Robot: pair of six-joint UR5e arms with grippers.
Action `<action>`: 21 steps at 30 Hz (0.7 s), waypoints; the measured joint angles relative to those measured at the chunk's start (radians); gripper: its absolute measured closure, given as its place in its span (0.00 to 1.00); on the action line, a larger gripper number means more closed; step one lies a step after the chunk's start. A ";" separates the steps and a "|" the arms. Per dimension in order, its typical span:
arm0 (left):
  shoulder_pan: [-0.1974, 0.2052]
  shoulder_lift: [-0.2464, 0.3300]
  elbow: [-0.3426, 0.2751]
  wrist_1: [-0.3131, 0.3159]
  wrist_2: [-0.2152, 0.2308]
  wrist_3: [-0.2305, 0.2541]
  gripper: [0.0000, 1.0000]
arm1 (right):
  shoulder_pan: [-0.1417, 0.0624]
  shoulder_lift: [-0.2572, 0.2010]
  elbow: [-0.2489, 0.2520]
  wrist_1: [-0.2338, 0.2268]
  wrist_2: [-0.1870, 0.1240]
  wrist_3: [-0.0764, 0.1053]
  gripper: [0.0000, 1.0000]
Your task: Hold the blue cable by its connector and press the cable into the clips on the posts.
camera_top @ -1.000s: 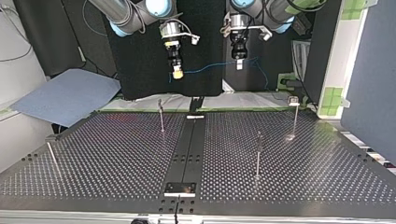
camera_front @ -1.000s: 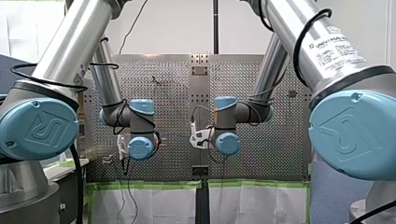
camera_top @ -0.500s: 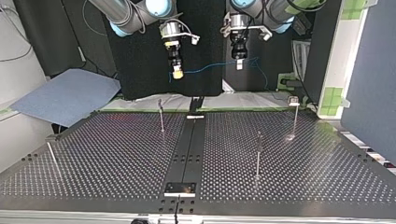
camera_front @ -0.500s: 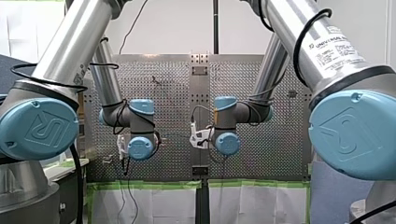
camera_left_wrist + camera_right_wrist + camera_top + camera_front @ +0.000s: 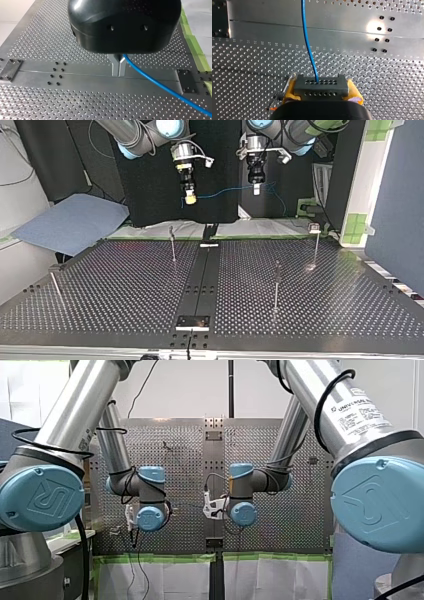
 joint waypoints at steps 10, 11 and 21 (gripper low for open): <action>0.000 0.000 0.000 0.000 0.000 0.000 1.00 | 0.000 0.000 0.000 0.000 0.000 0.000 1.00; 0.000 0.000 0.000 0.000 0.000 0.000 1.00 | 0.000 0.000 0.000 0.000 0.000 0.000 1.00; -0.036 -0.036 -0.001 -0.036 -0.036 0.017 1.00 | -0.015 -0.001 -0.006 0.022 0.021 -0.004 1.00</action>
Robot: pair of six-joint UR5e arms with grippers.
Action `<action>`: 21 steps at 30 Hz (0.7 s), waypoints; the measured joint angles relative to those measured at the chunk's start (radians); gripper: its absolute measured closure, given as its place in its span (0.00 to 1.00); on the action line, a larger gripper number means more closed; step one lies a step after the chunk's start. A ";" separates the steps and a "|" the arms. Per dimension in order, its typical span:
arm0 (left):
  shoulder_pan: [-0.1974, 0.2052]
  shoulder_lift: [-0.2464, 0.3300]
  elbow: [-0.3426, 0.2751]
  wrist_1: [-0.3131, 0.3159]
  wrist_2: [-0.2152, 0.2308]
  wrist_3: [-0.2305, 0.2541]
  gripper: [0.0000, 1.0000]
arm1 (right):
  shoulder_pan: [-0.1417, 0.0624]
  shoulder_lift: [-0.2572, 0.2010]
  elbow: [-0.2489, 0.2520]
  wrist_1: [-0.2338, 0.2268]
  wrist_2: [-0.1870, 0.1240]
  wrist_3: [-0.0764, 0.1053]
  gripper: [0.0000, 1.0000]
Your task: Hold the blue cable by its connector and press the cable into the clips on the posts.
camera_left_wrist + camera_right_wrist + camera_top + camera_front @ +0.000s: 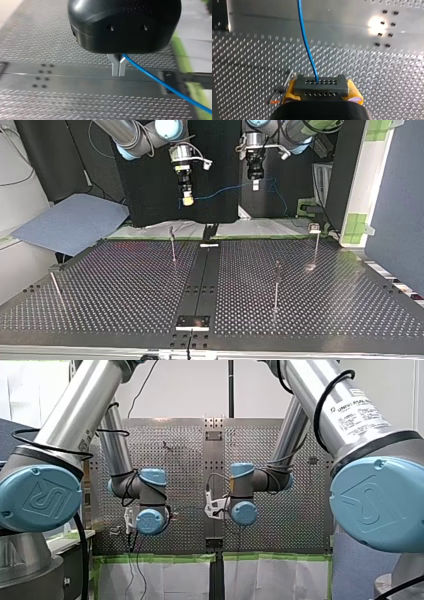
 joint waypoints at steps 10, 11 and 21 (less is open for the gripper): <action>-0.075 -0.096 0.000 -0.045 -0.098 0.003 1.00 | -0.006 0.000 -0.002 0.093 0.023 -0.001 1.00; -0.077 -0.102 0.000 -0.045 -0.110 0.003 1.00 | -0.006 0.000 -0.002 0.101 0.023 -0.001 1.00; -0.079 -0.112 0.000 -0.045 -0.170 0.003 1.00 | -0.006 0.000 -0.002 0.211 0.023 -0.001 1.00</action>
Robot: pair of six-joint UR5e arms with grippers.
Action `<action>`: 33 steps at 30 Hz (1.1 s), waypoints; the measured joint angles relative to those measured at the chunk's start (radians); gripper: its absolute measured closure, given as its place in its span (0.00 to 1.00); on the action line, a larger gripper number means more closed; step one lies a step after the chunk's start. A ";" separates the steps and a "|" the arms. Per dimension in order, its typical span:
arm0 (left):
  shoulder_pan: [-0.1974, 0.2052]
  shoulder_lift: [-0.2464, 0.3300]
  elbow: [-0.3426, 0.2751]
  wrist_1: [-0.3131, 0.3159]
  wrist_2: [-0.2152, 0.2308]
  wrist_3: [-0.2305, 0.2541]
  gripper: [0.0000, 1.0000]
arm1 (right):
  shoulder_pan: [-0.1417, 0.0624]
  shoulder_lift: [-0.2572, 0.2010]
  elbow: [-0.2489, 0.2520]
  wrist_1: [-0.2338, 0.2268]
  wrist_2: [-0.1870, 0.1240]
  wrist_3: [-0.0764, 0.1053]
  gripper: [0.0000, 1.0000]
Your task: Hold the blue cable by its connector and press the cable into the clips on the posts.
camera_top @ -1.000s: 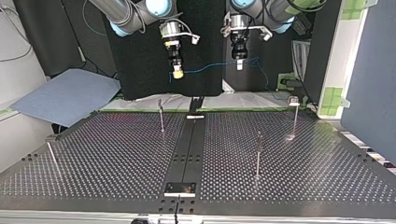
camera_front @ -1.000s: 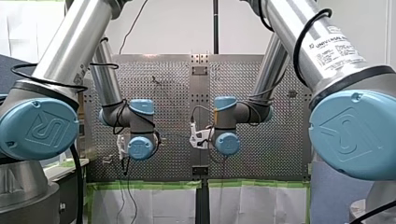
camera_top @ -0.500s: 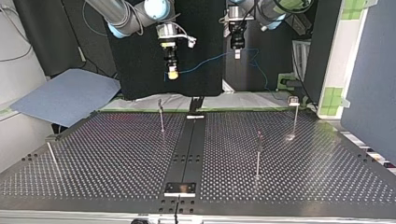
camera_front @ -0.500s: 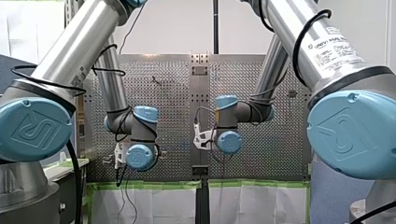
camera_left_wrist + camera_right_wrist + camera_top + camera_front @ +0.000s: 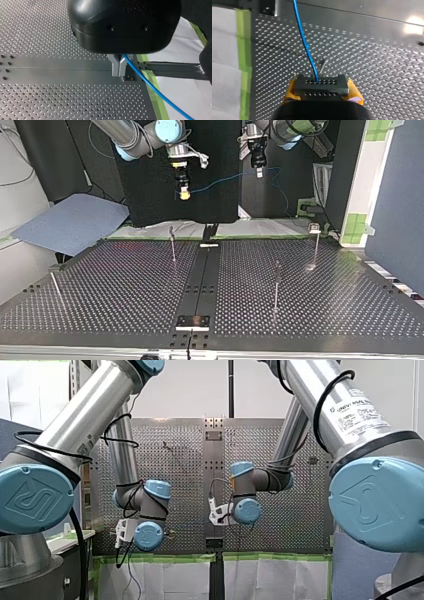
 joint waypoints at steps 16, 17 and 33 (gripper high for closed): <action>0.030 0.120 0.001 -0.058 0.064 -0.044 1.00 | -0.009 -0.120 -0.020 0.034 -0.059 0.093 1.00; 0.036 0.132 0.003 -0.069 0.074 -0.040 1.00 | -0.010 -0.129 -0.024 0.034 -0.068 0.095 1.00; 0.172 0.277 0.046 -0.213 0.219 0.063 1.00 | -0.018 -0.215 -0.092 0.075 -0.106 0.108 1.00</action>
